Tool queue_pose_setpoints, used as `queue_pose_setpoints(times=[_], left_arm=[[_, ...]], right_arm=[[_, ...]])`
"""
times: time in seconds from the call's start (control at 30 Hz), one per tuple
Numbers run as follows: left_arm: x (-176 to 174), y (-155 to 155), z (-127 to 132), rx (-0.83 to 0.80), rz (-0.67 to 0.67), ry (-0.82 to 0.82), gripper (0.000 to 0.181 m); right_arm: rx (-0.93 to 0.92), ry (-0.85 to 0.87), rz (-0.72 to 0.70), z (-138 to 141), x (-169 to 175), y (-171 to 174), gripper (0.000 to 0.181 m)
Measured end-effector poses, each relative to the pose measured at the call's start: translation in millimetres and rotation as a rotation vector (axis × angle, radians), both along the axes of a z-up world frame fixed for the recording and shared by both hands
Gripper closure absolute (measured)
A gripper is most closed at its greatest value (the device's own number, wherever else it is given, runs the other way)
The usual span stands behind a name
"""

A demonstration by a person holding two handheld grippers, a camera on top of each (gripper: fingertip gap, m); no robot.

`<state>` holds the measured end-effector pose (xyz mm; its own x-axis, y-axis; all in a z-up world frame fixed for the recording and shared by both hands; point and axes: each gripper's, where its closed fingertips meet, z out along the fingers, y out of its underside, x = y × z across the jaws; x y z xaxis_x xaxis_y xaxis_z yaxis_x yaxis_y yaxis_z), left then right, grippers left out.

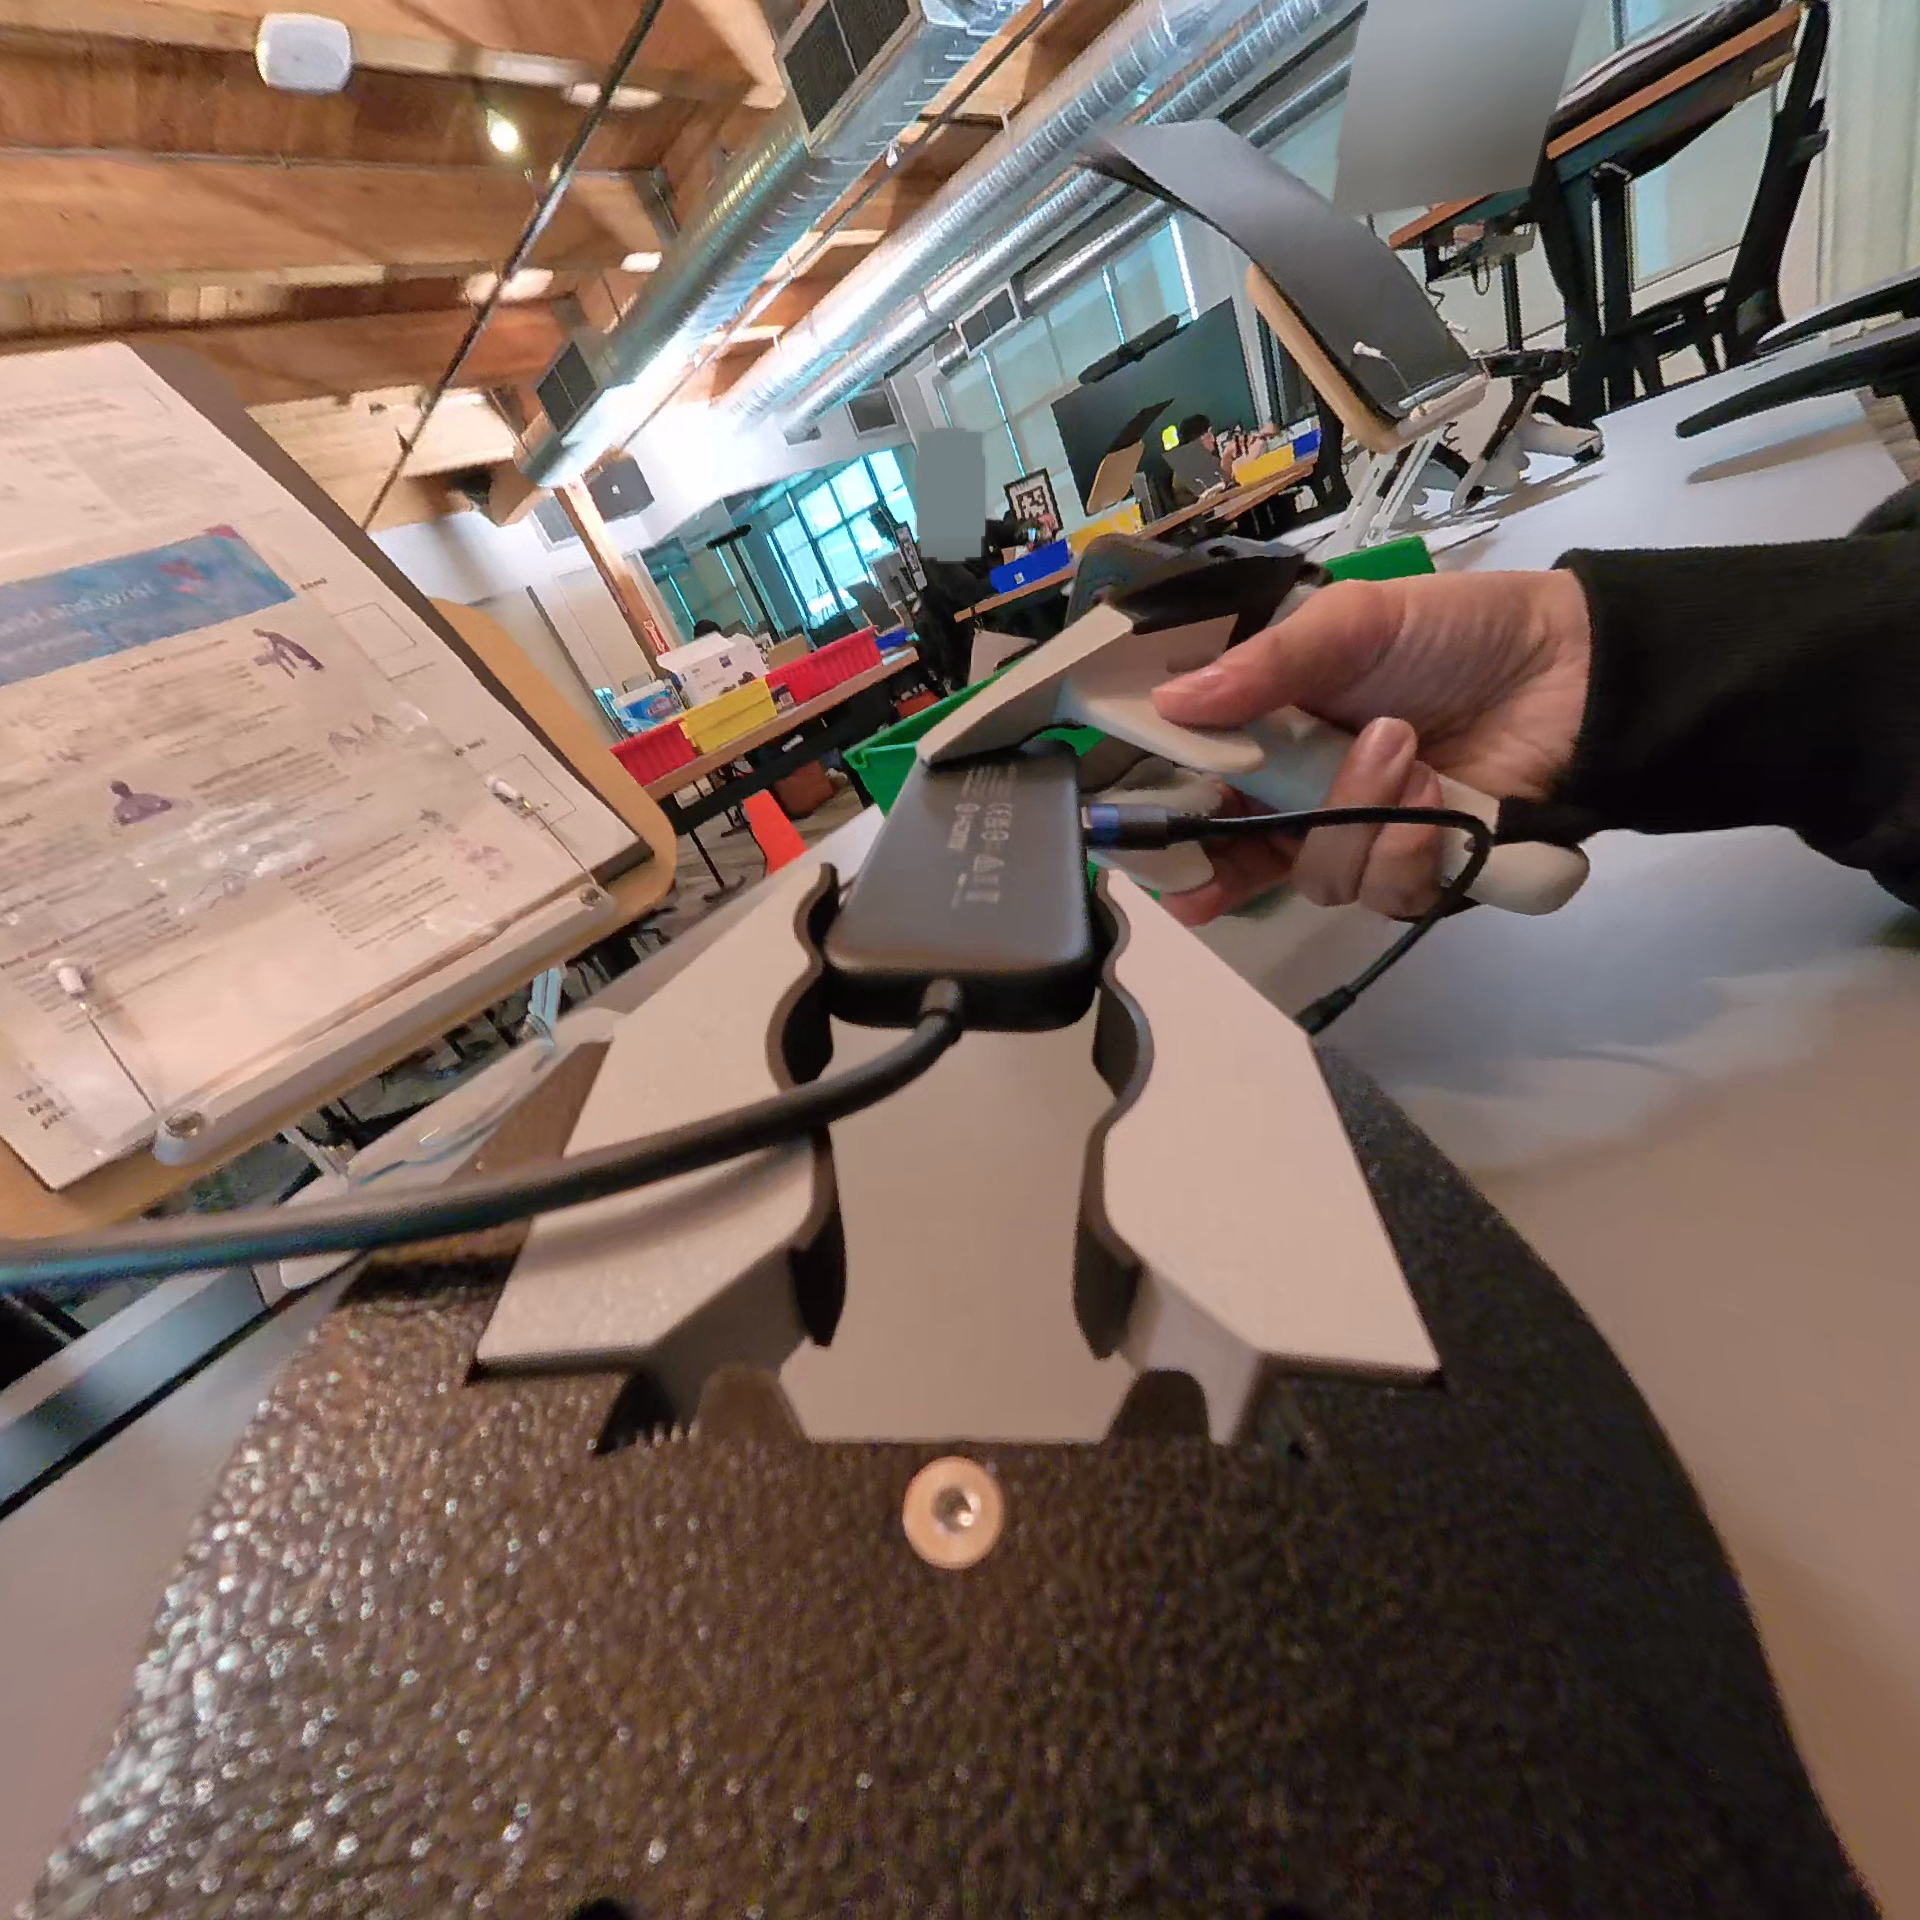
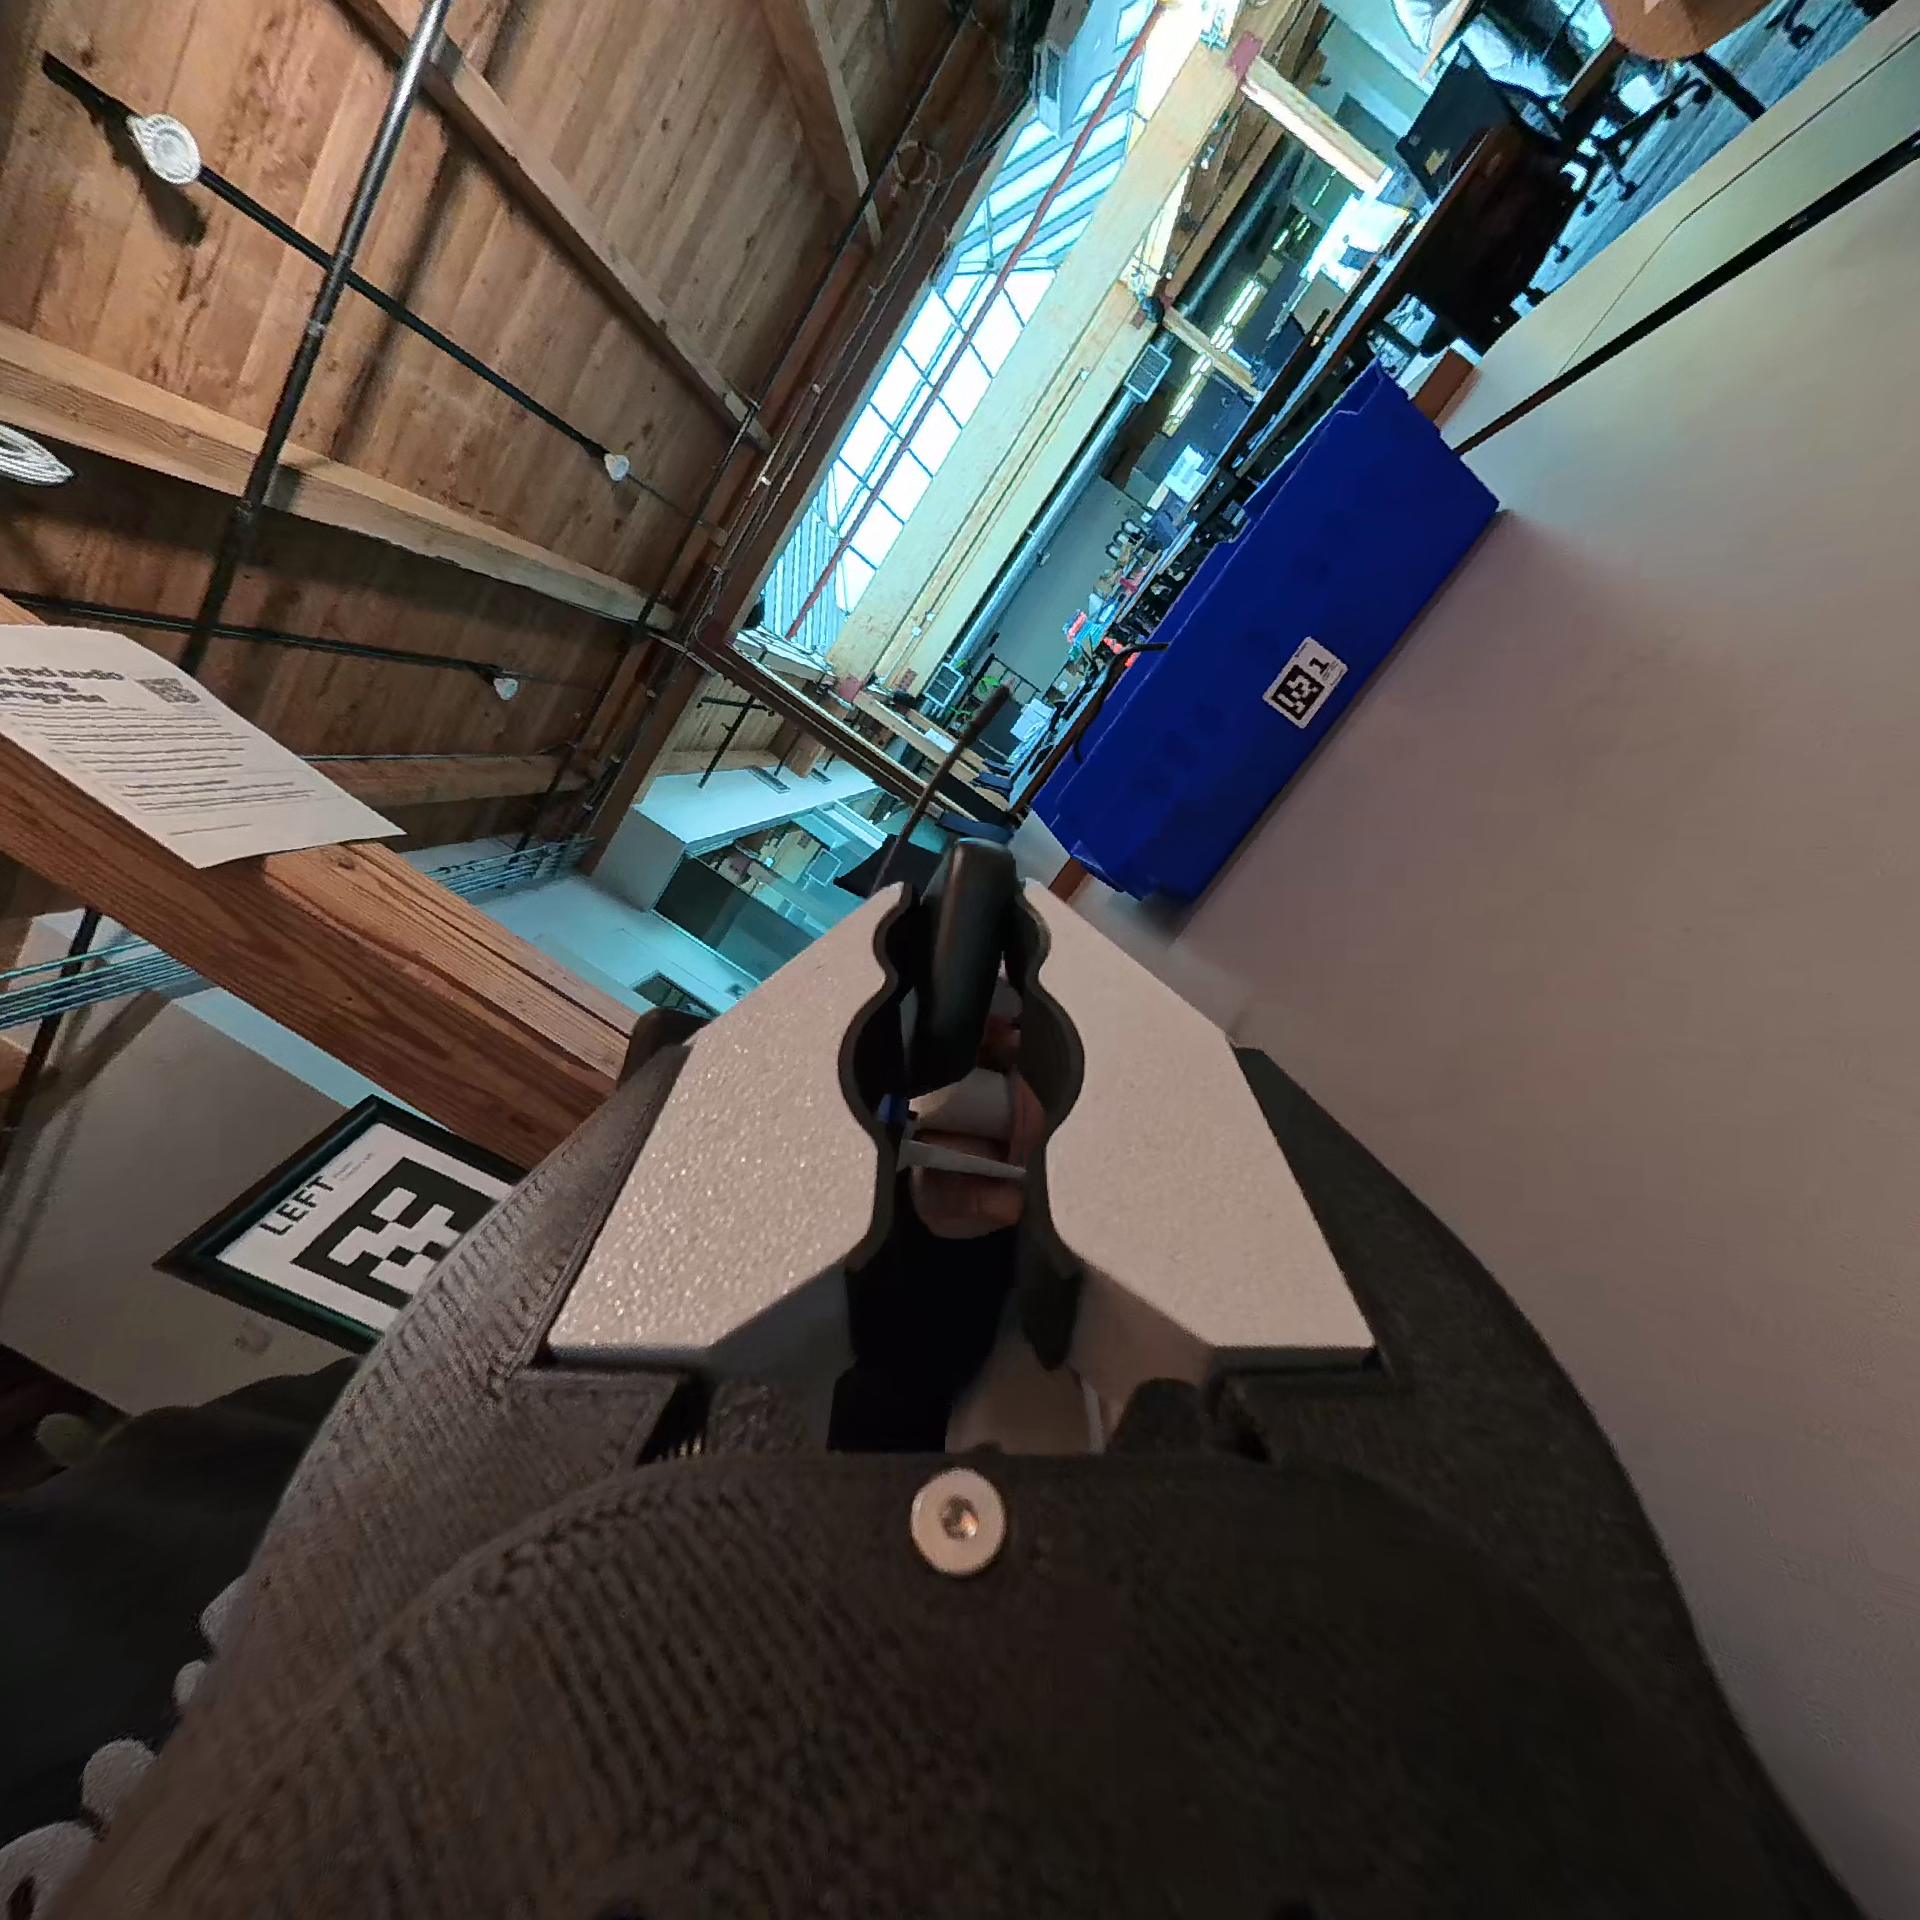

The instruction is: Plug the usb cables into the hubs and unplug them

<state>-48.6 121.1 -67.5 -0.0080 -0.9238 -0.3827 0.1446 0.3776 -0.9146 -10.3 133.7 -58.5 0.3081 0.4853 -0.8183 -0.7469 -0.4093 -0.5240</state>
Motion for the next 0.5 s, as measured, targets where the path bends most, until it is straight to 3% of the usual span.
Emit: queue_pose_setpoints(times=[0.17, 0.33, 0.5], left_arm=[[4, 4, -4, -0.051, 0.031, 0.07, 0.136], [-1, 32, -1, -0.08, 0.195, 0.06, 0.136], [-17, 72, 5, -0.183, 0.381, -0.003, 0.136]], right_arm=[[-0.003, -0.116, -0.079, -3, 4, 7, 0.161], [0.094, -0.521, -0.261, 9, 6, 8, 0.122], [0.213, -0.75, -0.345, 30, -12, 5, 0.124]])
